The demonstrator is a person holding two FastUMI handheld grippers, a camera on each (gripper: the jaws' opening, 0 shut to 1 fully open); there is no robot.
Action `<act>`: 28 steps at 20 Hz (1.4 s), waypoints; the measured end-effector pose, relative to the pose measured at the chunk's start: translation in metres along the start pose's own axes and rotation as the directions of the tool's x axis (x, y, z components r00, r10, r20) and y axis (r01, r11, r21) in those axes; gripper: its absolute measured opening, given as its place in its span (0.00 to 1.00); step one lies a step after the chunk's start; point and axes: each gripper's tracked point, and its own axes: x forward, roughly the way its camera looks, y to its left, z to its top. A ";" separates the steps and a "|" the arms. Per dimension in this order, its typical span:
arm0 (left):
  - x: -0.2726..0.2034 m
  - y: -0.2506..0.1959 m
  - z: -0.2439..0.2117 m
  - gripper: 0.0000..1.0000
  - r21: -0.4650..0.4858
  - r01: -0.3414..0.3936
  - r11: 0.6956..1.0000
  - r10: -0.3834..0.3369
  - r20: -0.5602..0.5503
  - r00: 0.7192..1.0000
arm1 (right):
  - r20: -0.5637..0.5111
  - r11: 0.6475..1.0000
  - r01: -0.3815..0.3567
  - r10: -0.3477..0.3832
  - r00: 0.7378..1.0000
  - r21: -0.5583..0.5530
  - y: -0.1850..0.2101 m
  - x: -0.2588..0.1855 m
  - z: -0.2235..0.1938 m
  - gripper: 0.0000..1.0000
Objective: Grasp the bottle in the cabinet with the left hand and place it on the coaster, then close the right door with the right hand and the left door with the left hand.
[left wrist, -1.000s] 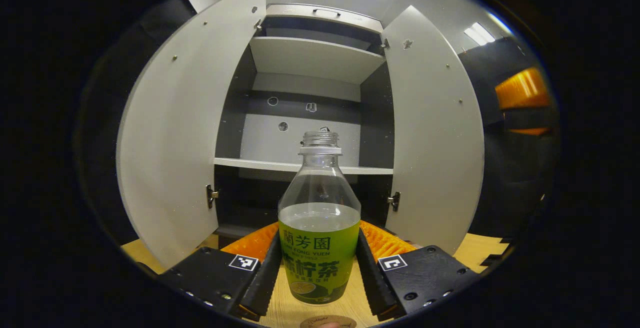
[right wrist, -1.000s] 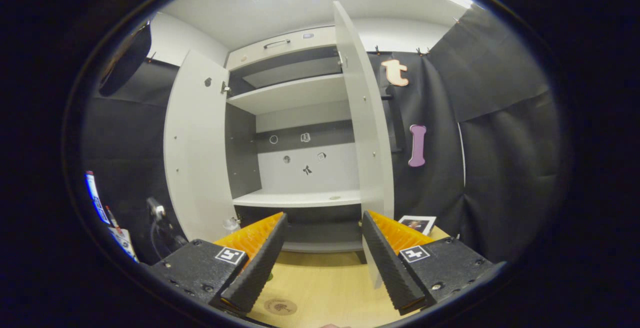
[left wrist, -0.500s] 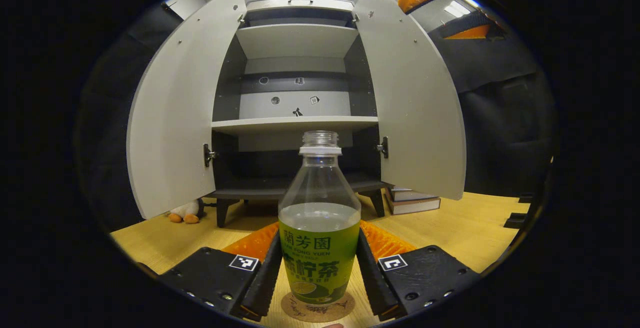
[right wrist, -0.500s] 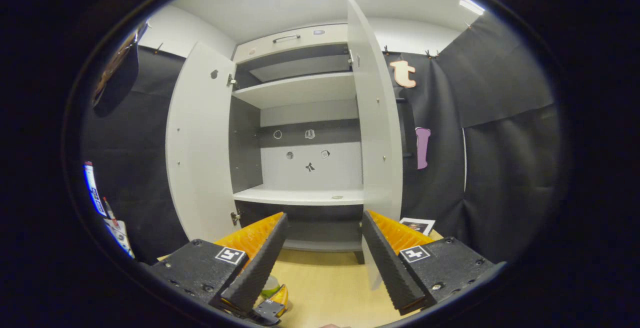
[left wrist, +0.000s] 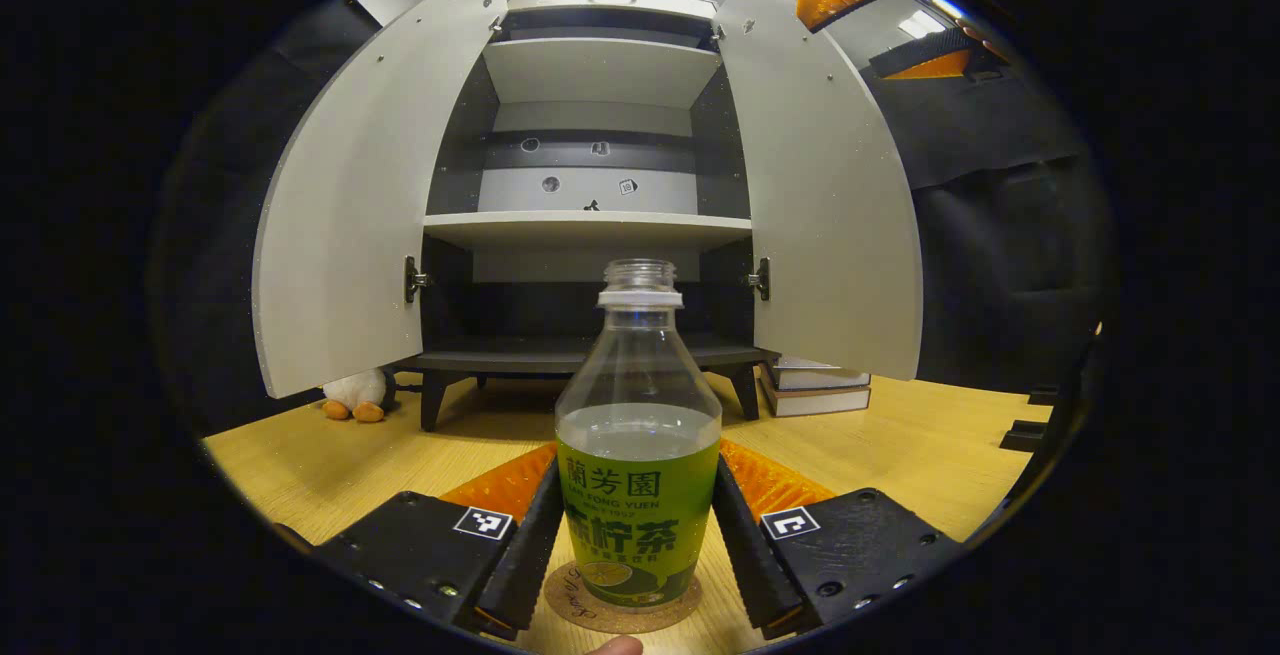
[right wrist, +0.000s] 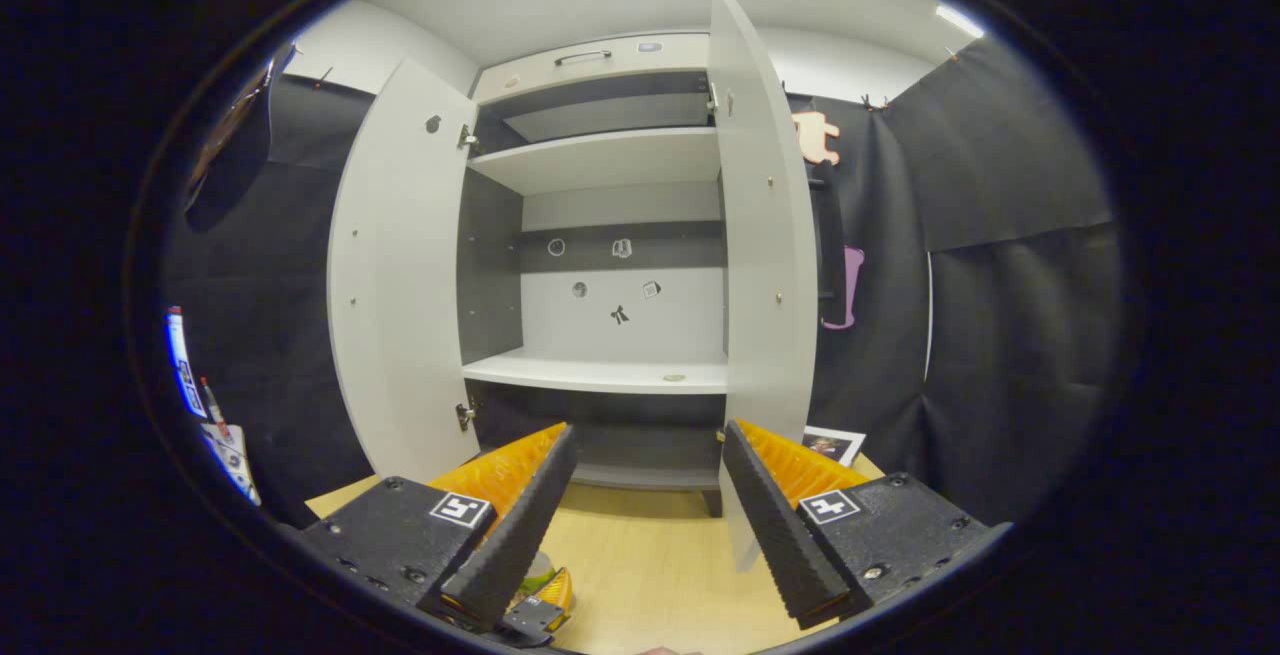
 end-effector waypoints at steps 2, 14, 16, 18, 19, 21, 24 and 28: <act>0.001 0.001 0.002 0.78 0.010 0.002 1.000 -0.002 0.003 1.000 | -0.002 1.000 0.000 0.000 1.000 -0.001 0.000 -0.001 -0.002 0.98; -0.014 0.013 0.098 0.94 -0.067 0.043 0.997 -0.037 0.089 0.995 | 0.014 0.999 0.011 -0.011 1.000 0.044 -0.008 0.001 -0.010 0.98; -0.017 0.020 0.136 0.94 -0.075 0.051 0.996 -0.040 0.145 0.989 | 0.030 0.998 -0.002 0.000 1.000 0.065 -0.006 0.003 -0.008 0.98; -0.019 0.029 0.168 0.94 -0.067 0.046 0.997 -0.034 0.176 0.984 | 0.052 0.997 -0.003 -0.001 0.999 0.074 -0.008 0.006 -0.007 0.98; -0.021 0.032 0.180 0.94 -0.061 0.042 0.997 -0.031 0.181 0.983 | 0.060 0.997 -0.002 -0.002 0.998 0.074 -0.009 0.007 -0.007 0.98; -0.026 0.036 0.195 0.94 -0.055 0.033 0.998 -0.023 0.178 0.984 | 0.076 0.997 -0.007 0.001 0.997 0.075 -0.008 0.007 -0.008 0.98; -0.032 0.036 0.208 0.94 -0.048 0.036 0.998 -0.028 0.162 0.986 | 0.086 0.997 -0.013 0.006 0.996 0.079 -0.005 0.007 -0.015 0.95; -0.034 0.028 0.208 0.94 -0.047 0.060 0.997 -0.055 0.113 0.992 | 0.054 0.998 -0.027 0.024 0.998 0.049 0.001 0.000 -0.031 0.95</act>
